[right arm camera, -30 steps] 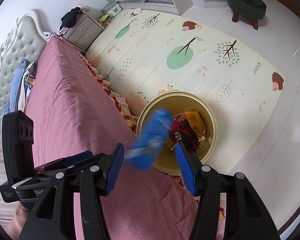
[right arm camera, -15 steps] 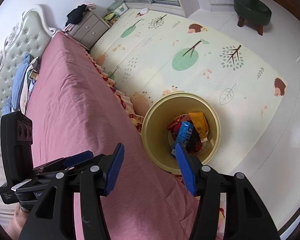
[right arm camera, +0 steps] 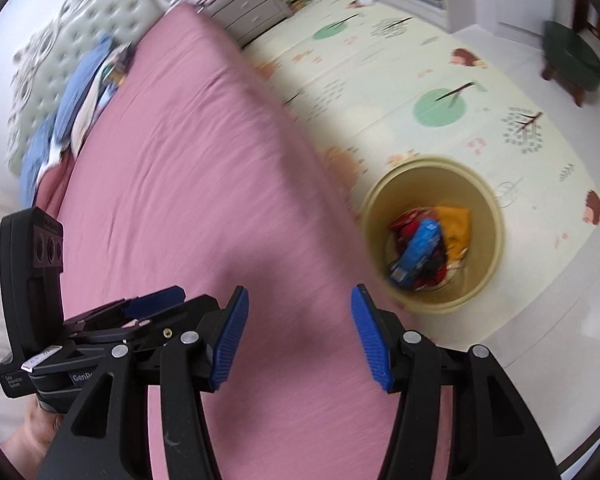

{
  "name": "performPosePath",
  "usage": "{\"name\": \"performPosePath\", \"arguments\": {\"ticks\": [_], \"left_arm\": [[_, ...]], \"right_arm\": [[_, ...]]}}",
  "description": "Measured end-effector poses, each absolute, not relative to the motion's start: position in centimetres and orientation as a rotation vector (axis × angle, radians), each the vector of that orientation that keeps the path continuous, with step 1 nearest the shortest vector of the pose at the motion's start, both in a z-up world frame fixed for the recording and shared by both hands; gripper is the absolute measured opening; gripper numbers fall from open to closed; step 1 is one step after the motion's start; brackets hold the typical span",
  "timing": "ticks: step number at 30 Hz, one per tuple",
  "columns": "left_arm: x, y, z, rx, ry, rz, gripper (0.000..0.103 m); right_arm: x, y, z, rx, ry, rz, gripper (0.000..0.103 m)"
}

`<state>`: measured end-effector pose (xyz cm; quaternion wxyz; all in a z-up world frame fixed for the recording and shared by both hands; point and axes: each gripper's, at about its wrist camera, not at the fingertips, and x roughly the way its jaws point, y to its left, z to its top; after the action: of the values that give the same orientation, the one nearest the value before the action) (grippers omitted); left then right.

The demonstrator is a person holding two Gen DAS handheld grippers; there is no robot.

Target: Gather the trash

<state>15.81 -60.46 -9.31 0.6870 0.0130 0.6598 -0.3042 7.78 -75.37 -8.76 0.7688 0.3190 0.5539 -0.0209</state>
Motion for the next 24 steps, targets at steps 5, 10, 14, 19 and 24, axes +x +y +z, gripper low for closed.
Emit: {"name": "performPosePath", "arguments": {"ticks": [5,10,14,19,24], "left_arm": [[14.3,-53.2,-10.5,-0.017,1.511,-0.573,0.078],[12.7,-46.7,-11.4,-0.078,1.533,-0.492,0.078],[11.8,-42.7,-11.5,-0.127,1.528,-0.448,0.078],[11.5,-39.2,-11.0,-0.178,1.506,-0.408,0.078],[11.5,-36.0,-9.3,-0.194,1.468,-0.383,0.079]], "right_arm": [[8.1,-68.6,-8.8,0.638,1.270,0.055,0.053],[8.3,-62.7,-9.3,0.571,1.325,0.145,0.053],[8.6,-59.4,-9.2,0.528,1.345,0.187,0.053],[9.1,-56.7,-8.2,0.483,1.341,0.220,0.053],[9.2,-53.7,-6.8,0.457,1.329,0.233,0.053]]}}
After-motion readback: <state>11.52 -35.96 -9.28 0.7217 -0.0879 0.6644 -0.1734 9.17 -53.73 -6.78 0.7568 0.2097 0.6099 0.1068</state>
